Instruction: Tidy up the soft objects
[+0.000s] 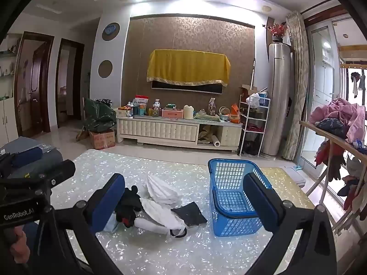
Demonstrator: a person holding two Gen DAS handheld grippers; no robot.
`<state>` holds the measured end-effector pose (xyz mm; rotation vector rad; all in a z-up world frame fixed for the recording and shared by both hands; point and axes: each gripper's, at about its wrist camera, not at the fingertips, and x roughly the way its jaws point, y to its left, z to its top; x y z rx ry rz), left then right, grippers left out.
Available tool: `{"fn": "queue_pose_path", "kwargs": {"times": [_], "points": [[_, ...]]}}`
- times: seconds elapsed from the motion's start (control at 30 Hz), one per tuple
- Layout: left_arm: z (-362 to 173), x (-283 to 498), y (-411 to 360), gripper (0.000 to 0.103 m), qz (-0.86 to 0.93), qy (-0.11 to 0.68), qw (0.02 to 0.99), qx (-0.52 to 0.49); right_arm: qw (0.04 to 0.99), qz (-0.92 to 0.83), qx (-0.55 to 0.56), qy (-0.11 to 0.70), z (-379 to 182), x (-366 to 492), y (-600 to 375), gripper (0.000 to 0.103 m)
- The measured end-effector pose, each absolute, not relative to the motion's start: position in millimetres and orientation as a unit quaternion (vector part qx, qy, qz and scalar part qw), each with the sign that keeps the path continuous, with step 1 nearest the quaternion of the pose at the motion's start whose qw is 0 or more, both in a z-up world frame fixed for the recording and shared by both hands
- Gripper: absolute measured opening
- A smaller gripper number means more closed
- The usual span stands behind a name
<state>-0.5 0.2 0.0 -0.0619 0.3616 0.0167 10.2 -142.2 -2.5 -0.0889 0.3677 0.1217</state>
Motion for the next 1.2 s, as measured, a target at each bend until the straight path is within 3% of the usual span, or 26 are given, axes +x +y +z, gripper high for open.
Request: {"fn": "queue_pose_path", "kwargs": {"times": [1.2], "points": [[0.2, -4.4, 0.9, 0.091, -0.005, 0.196, 0.980, -0.034, 0.979, 0.056, -0.057, 0.190, -5.6, 6.8, -140.9, 0.103]]}}
